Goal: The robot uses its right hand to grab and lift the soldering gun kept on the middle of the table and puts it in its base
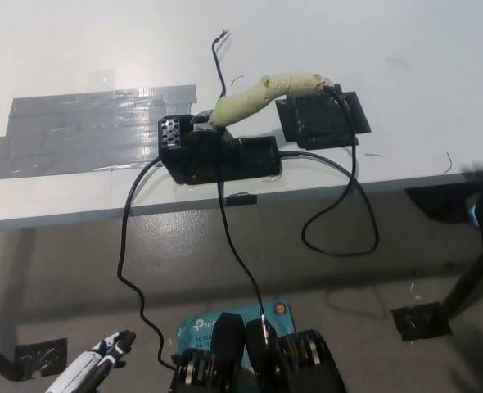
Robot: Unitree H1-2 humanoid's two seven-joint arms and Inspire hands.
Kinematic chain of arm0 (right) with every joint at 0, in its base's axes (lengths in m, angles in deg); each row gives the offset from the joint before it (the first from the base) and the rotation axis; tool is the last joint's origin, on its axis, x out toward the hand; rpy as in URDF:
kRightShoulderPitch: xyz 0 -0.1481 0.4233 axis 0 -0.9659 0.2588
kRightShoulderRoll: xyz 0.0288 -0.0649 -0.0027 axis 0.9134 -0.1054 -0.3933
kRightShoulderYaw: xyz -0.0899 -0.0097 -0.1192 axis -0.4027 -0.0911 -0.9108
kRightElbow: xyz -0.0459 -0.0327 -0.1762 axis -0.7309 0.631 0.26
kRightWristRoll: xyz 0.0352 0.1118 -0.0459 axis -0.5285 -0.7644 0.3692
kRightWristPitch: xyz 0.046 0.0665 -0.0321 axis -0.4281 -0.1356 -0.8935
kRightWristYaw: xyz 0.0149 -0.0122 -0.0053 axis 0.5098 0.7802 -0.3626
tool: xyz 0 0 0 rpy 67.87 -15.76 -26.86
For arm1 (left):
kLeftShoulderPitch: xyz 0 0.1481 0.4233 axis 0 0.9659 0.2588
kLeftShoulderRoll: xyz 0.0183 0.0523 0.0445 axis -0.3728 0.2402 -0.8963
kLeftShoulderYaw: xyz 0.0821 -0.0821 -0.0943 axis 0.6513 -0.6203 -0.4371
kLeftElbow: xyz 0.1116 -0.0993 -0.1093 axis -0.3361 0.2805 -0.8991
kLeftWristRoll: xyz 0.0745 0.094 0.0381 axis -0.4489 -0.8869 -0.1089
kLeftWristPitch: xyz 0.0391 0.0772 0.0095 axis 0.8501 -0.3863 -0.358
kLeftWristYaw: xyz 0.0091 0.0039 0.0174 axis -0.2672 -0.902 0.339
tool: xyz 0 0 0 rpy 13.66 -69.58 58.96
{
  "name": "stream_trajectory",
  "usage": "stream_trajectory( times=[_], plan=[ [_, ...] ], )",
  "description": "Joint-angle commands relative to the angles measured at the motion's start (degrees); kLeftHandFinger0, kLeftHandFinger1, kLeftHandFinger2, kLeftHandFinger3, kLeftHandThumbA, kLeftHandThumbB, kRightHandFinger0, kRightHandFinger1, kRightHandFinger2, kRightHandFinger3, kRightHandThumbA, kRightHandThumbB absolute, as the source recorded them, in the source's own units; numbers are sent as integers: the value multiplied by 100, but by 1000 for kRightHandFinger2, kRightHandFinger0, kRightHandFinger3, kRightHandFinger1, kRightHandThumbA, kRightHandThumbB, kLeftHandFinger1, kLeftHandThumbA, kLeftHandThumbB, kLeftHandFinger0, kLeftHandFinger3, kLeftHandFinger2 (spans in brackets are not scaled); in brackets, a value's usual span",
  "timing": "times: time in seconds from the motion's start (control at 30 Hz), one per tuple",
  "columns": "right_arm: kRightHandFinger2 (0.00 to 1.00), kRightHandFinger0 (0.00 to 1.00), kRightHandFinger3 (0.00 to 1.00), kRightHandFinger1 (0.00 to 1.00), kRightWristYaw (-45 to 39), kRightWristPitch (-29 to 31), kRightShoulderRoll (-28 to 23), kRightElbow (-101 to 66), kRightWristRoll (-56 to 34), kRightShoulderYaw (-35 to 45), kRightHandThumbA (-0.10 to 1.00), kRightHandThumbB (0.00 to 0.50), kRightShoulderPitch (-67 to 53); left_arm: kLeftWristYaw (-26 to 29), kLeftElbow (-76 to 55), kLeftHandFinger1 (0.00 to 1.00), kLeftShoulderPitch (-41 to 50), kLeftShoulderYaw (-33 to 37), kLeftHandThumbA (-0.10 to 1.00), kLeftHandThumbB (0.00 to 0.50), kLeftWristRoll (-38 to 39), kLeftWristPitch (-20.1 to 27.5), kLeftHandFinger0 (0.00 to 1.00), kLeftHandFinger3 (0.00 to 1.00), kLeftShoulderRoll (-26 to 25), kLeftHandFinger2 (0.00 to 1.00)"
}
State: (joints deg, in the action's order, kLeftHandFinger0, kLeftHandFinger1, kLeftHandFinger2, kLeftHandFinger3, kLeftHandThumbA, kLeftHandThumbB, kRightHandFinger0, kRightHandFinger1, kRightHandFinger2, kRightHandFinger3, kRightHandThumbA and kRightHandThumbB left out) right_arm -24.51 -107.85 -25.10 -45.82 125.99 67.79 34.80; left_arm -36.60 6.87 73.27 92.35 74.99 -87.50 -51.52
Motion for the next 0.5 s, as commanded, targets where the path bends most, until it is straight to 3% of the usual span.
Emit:
stream_trajectory(
  times=[0.0,0.03,0.13,0.23,0.33,0.37,0.4,0.47],
  plan=[
    [1000,1000,1000,1000,1861,740,762,326,-1029,1052,372,258,-1315,84,5,883,86,-189,1000,154,249,281,873,996,-21,895],
    [1000,1000,1000,1000,2309,1311,1031,765,-1046,1041,345,254,-1601,92,5,884,86,-244,1000,143,296,293,869,994,-24,895],
    [1000,1000,1000,1000,2867,2016,1304,1423,-907,988,377,237,-1872,115,20,883,59,-311,1000,149,336,299,868,992,-31,894],
    [1000,1000,1000,1000,3400,2484,1575,2220,-814,949,338,252,-1939,113,34,887,35,-430,1000,151,460,311,875,984,-32,889],
    [1000,1000,1000,1000,4067,3318,1758,3379,-818,974,228,244,-1958,141,93,874,-10,-453,1000,163,470,385,857,985,-25,892],
    [1000,1000,1000,1000,4103,3366,1746,3455,-812,968,219,241,-1915,157,99,872,-17,-464,1000,164,473,396,853,983,-11,891],
    [1000,1000,1000,1000,3784,2991,1662,3477,-766,845,214,222,-1881,161,44,882,-24,-539,1000,149,527,338,858,1000,-16,895],
    [1000,1000,1000,1000,3635,2896,1592,3472,-762,787,183,243,-1843,161,31,878,-37,-591,1000,141,568,315,859,1000,-21,891]
  ],
)
